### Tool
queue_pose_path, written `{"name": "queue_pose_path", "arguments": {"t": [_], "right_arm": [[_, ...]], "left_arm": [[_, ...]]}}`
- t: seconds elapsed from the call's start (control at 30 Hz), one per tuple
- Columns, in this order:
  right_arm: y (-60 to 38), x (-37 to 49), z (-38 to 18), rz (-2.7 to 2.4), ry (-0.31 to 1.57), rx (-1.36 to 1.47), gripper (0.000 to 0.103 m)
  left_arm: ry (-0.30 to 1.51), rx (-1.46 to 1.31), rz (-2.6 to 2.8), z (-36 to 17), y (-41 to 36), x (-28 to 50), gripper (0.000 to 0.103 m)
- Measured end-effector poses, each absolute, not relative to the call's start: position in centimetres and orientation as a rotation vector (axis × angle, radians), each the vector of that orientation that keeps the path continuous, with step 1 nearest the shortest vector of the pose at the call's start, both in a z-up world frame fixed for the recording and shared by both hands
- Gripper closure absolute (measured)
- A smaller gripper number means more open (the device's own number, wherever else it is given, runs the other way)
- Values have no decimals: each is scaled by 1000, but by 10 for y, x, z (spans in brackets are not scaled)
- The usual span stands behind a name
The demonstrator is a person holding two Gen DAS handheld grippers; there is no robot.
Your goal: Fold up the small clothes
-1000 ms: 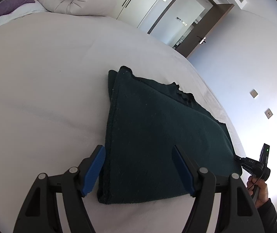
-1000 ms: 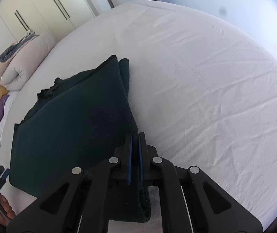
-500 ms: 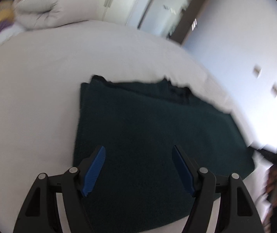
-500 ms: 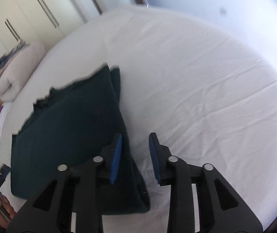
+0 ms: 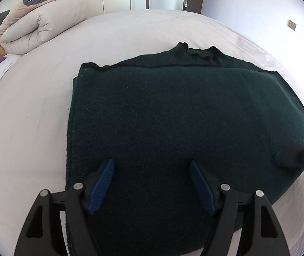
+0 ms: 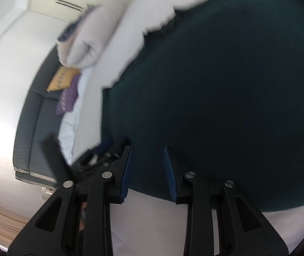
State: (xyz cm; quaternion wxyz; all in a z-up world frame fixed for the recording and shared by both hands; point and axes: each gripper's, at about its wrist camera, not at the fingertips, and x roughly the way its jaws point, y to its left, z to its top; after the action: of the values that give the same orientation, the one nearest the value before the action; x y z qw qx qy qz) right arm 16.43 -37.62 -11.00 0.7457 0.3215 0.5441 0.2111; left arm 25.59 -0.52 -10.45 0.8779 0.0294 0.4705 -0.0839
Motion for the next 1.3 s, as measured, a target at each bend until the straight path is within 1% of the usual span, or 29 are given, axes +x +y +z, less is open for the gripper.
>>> {"name": "queue_pose_path", "arguments": {"t": [0.1, 0.3, 0.47, 0.57, 0.63, 0.7, 0.87, 0.93, 0.97, 1.0, 1.07, 1.13, 1.17, 1.2, 1.23, 1.27, 1.3], "right_arm": [[-386, 166, -121, 458, 1192, 757, 75], [-460, 155, -117, 301, 1077, 849, 76], [-535, 134, -107, 104, 952, 928, 76], [-560, 127, -88, 7, 896, 902, 75], [-562, 128, -69, -3, 864, 850, 75], [-553, 136, -55, 42, 848, 832, 75], [-485, 199, -42, 200, 879, 802, 75], [-447, 237, -49, 290, 921, 786, 71], [-435, 248, -51, 302, 938, 779, 65], [-418, 265, -58, 302, 965, 776, 55], [-397, 287, -69, 357, 999, 787, 46], [-373, 314, -89, 424, 1052, 813, 46], [-363, 324, -99, 424, 1071, 811, 46], [-354, 335, -111, 424, 1096, 801, 46], [-351, 340, -120, 411, 1110, 791, 49], [-351, 348, -130, 383, 1117, 779, 58], [-356, 349, -135, 372, 1111, 786, 72]], "left_arm": [[977, 63, -173, -105, -6, 253, 28], [970, 62, -174, -105, -5, 252, 27], [968, 63, -177, -105, -5, 252, 27], [977, 40, -180, -99, -1, 251, 28], [965, -35, -187, -84, 7, 250, 29], [913, -86, -195, -63, 13, 253, 29], [857, -80, -207, -38, 7, 293, 29], [845, -62, -205, -39, 3, 313, 29], [854, -60, -201, -42, 2, 326, 29], [861, -57, -191, -45, 4, 334, 29], [883, -41, -161, -58, 4, 352, 29], [961, -53, -154, -82, 5, 366, 29], [964, -79, -163, -93, 8, 367, 26], [925, -90, -168, -96, 10, 366, 22], [909, -88, -171, -98, 11, 364, 21], [907, -96, -174, -99, 13, 365, 21], [906, -103, -176, -99, 14, 365, 20]]}}
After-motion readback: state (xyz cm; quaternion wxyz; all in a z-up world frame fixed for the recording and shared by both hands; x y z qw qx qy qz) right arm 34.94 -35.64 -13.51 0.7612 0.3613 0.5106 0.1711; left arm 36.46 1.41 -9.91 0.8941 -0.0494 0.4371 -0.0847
